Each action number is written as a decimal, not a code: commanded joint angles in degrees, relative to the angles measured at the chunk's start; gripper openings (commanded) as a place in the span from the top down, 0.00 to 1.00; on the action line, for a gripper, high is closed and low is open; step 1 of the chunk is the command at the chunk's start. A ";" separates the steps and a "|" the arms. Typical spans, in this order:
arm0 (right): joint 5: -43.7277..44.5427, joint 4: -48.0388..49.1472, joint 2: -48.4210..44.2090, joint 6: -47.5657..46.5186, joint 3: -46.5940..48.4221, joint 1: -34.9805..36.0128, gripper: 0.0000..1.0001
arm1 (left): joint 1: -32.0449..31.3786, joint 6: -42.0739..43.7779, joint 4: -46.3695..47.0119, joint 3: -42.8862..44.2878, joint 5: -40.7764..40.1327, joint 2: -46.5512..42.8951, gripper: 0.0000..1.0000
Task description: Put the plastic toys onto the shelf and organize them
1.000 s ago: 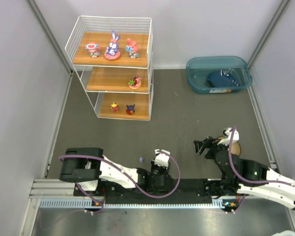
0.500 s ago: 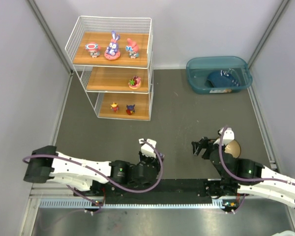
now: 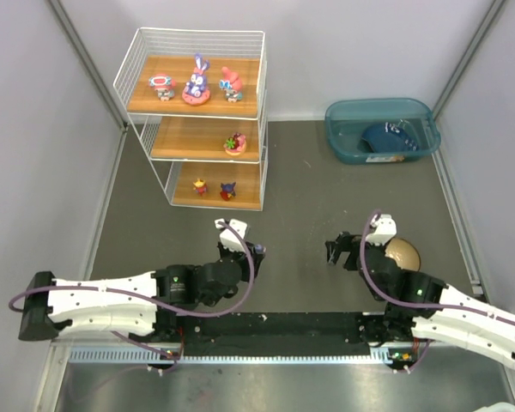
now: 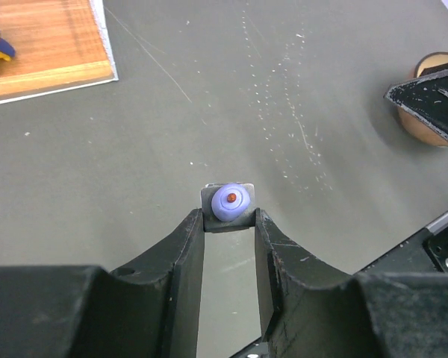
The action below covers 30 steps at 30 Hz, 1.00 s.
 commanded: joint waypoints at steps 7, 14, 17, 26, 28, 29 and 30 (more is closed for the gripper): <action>-19.15 12.16 4.81 -5.90 -1.52 -15.84 0.05 | 10.39 10.14 1.05 1.07 10.69 -3.12 1.00; -21.19 13.83 6.82 -6.78 -1.87 -18.66 0.05 | 18.29 13.22 -0.71 1.34 15.78 -6.38 1.00; -22.15 15.06 8.14 -6.79 -1.87 -19.71 0.05 | 21.55 14.71 -1.15 1.86 18.43 -6.47 1.00; -22.60 17.17 10.87 -7.05 -1.96 -20.33 0.05 | 30.25 19.81 -1.41 4.59 23.62 -6.29 1.00; -22.51 17.26 11.92 -7.05 -1.78 -20.42 0.05 | 34.19 21.22 -1.15 5.64 26.78 -6.99 1.00; -22.33 17.35 12.27 -7.05 -1.61 -20.42 0.05 | 35.52 21.66 -1.24 6.17 27.74 -7.08 1.00; -22.42 17.52 12.36 -6.96 -1.52 -20.42 0.05 | 36.67 22.79 -1.41 7.48 28.71 -6.91 1.00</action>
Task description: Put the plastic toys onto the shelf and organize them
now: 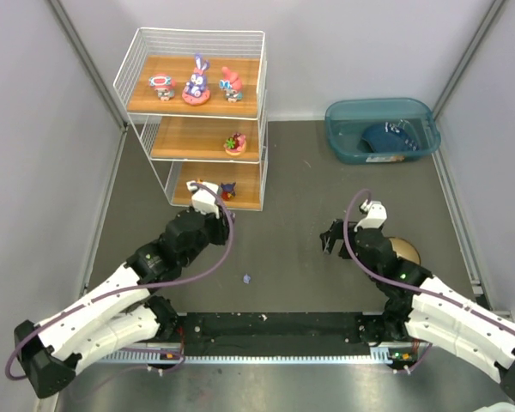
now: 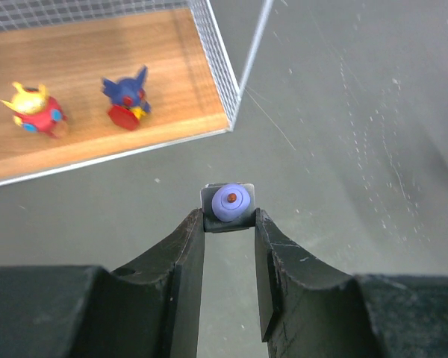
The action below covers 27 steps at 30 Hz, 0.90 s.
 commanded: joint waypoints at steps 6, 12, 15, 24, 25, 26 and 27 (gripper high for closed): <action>-0.04 3.76 1.53 -0.56 0.25 -0.95 0.04 | 10.98 8.02 1.36 9.95 8.65 1.36 1.00; 0.23 3.76 1.18 -1.35 -0.10 -1.30 0.04 | 15.37 10.48 3.99 13.38 11.02 3.38 1.00; 0.14 3.93 1.35 -1.43 -0.10 -1.47 0.04 | 17.31 11.98 5.84 14.88 11.47 4.61 1.00; -0.22 4.55 1.88 -1.87 -0.37 -2.17 0.04 | 22.40 14.26 13.83 17.34 14.01 8.66 1.00; -0.30 4.64 1.88 -1.87 -0.45 -2.26 0.04 | 22.85 14.35 14.54 17.26 14.36 8.92 1.00; -0.30 4.64 1.97 -1.96 -0.45 -2.35 0.04 | 23.46 14.44 14.46 17.35 14.80 9.45 1.00; -0.39 4.81 2.05 -2.05 -0.45 -2.53 0.04 | 24.51 14.44 17.15 17.35 15.33 9.89 1.00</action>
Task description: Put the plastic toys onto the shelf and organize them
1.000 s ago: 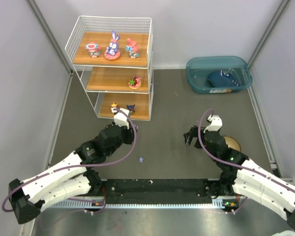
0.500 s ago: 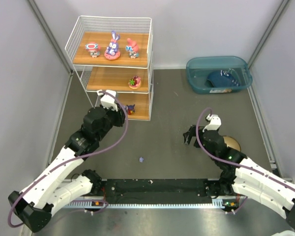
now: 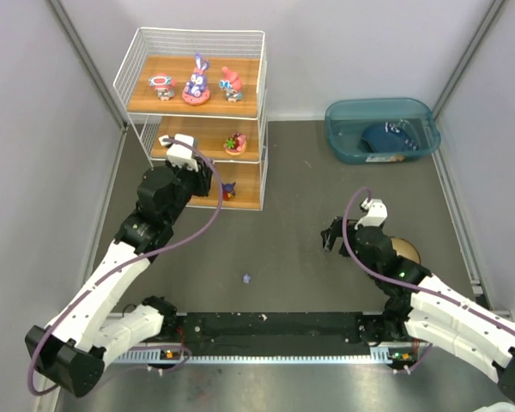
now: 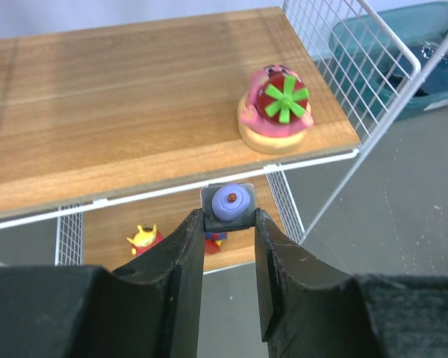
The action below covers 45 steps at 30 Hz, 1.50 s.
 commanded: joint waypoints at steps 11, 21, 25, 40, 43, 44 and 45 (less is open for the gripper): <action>-1.42 3.79 2.17 -1.57 -0.37 -2.56 0.04 | 6.53 2.45 16.21 3.17 5.34 7.36 1.00; -2.65 4.76 3.58 -1.84 -0.54 -3.79 0.04 | 7.85 2.71 19.99 2.37 3.49 10.18 1.00; -3.00 4.93 3.93 -1.92 -0.54 -4.14 0.04 | 8.02 2.45 20.78 2.38 3.23 11.76 1.00; -4.06 5.55 4.63 -2.10 -0.89 -5.28 0.04 | 9.52 2.45 22.46 1.93 4.11 14.92 0.91; -4.06 5.64 4.55 -2.19 -0.89 -5.37 0.04 | 9.69 2.45 22.63 1.93 4.46 15.45 0.86; -3.97 5.55 4.63 -2.19 -0.89 -5.46 0.04 | 9.69 2.36 22.63 2.02 4.46 15.54 0.84; -4.06 5.55 4.63 -2.10 -0.89 -5.37 0.04 | 9.69 2.36 22.63 2.02 4.55 15.72 0.82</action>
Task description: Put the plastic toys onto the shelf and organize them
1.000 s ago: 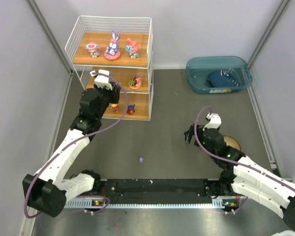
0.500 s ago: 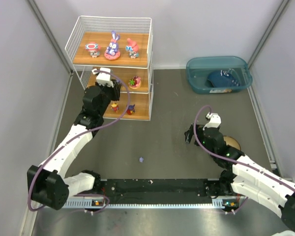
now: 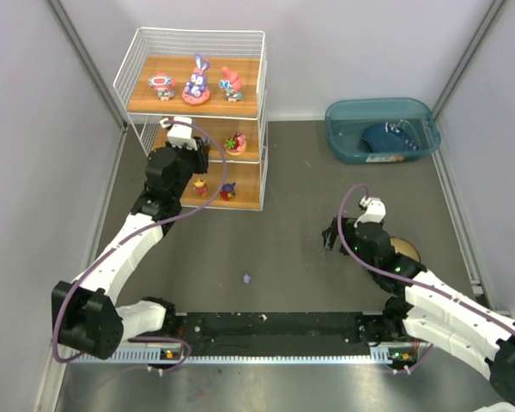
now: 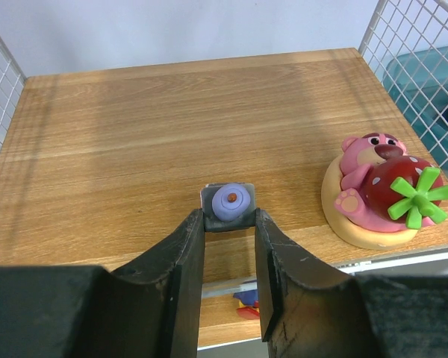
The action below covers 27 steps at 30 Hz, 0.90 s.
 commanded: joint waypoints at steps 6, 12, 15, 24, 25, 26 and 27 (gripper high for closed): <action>-0.10 2.82 0.15 -0.70 -0.13 -0.89 0.04 | 0.58 0.48 4.03 1.32 1.14 1.62 0.74; -0.19 2.82 0.24 -0.70 -0.13 -1.33 0.04 | 0.58 0.48 4.21 1.23 1.23 2.50 0.65; -0.37 2.82 0.33 -0.61 -0.22 -1.33 0.04 | 0.67 0.39 4.21 1.23 1.14 2.85 0.61; -0.46 2.82 0.50 -0.62 -0.13 -1.42 0.04 | 1.02 0.39 4.12 1.41 1.49 3.38 0.51; -0.46 2.82 0.42 -0.70 -0.13 -1.42 0.04 | 1.02 0.39 4.12 1.41 1.49 3.21 0.50; -0.54 2.90 0.42 -0.79 -0.13 -1.42 0.04 | 1.02 0.39 4.12 1.41 1.66 3.21 0.49; -0.46 2.82 0.42 -0.70 -0.22 -1.42 0.04 | 1.02 0.39 4.12 1.41 1.58 3.12 0.48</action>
